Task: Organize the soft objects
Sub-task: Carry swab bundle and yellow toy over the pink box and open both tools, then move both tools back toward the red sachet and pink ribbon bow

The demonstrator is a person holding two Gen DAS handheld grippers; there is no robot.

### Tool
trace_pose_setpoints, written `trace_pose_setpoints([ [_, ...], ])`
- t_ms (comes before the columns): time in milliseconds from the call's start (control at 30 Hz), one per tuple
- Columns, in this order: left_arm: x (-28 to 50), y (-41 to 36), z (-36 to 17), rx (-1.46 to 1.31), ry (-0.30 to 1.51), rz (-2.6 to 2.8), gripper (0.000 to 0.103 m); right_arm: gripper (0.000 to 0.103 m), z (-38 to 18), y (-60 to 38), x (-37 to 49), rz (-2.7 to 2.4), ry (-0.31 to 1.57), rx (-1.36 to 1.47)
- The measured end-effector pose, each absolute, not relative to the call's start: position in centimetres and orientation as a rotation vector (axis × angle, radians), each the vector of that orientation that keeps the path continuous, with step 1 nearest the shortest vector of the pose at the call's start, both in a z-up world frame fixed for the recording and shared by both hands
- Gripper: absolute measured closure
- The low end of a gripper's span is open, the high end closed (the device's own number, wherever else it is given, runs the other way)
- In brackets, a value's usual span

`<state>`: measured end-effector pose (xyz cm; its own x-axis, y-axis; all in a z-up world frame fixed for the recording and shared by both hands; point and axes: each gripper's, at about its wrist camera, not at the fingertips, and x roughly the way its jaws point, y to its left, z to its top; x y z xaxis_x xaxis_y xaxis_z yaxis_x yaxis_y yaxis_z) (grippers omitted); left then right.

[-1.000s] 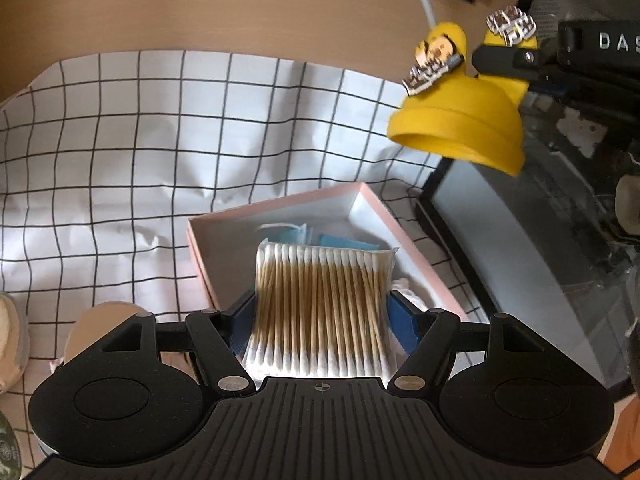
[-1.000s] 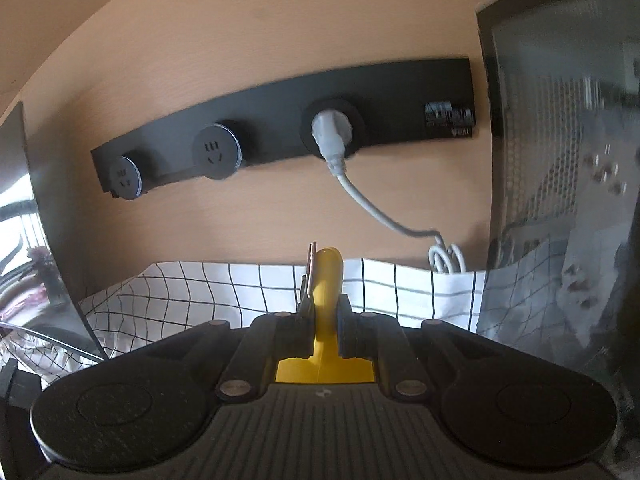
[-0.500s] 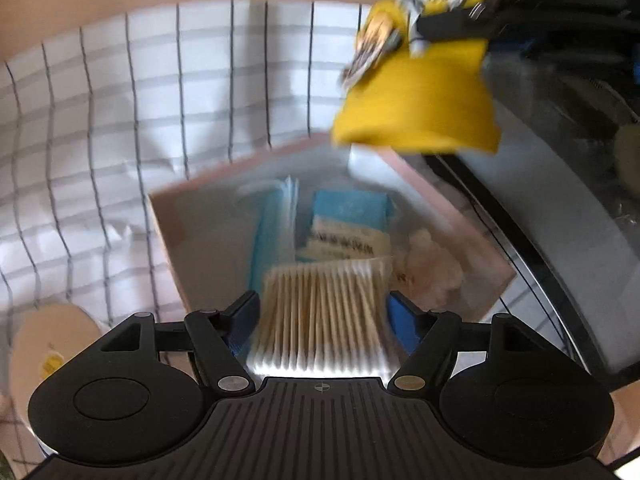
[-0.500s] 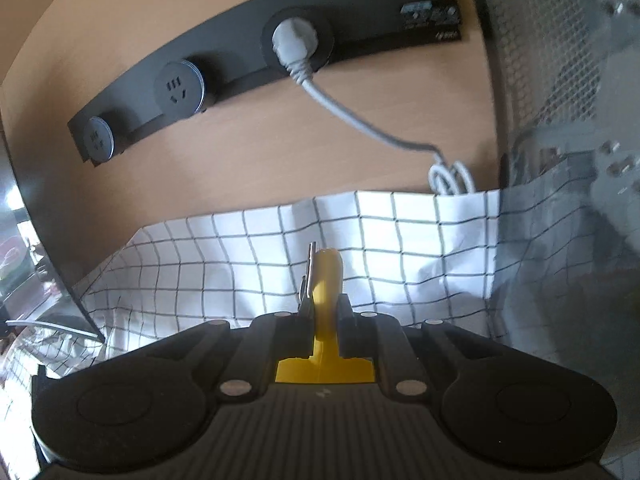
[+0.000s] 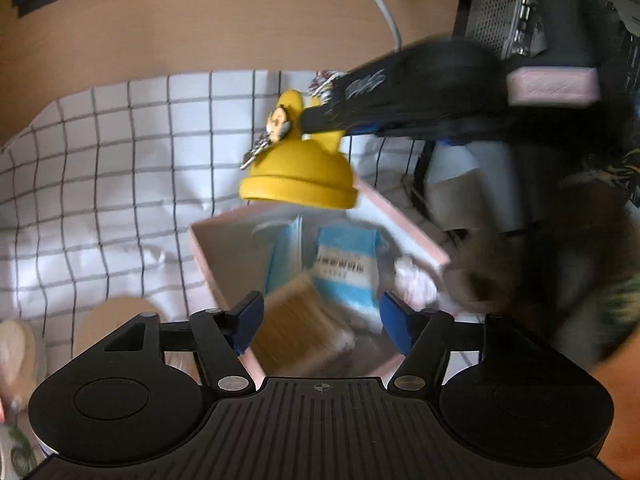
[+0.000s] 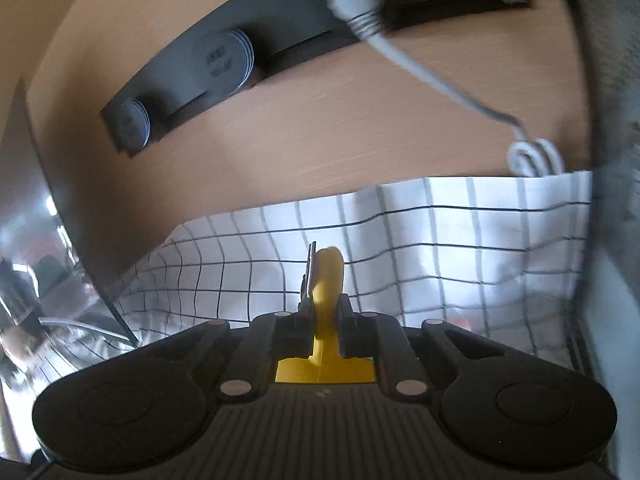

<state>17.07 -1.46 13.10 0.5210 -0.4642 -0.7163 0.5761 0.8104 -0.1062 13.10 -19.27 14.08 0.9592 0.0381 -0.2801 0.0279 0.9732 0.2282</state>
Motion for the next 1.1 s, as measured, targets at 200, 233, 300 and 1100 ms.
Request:
trace_pose_setpoints([
  [200, 15.0, 3.4, 13.9, 0.102, 0.817, -0.561, 0.035, 0.092, 9.2, -17.5, 16.2, -0.008, 0.465, 0.177],
  [233, 14.6, 4.3, 14.3, 0.089, 0.816, -0.546, 0.035, 0.092, 9.4, -17.0, 16.2, -0.014, 0.461, 0.146],
  [300, 14.1, 6.5, 15.0, 0.048, 0.812, -0.512, 0.035, 0.09, 10.2, -16.3, 16.3, -0.02, 0.481, 0.117],
  [1100, 6.7, 34.5, 10.8, -0.316, 0.788, -0.055, 0.035, 0.028, 19.4, 2.7, 11.4, 0.021, 0.525, -0.012],
])
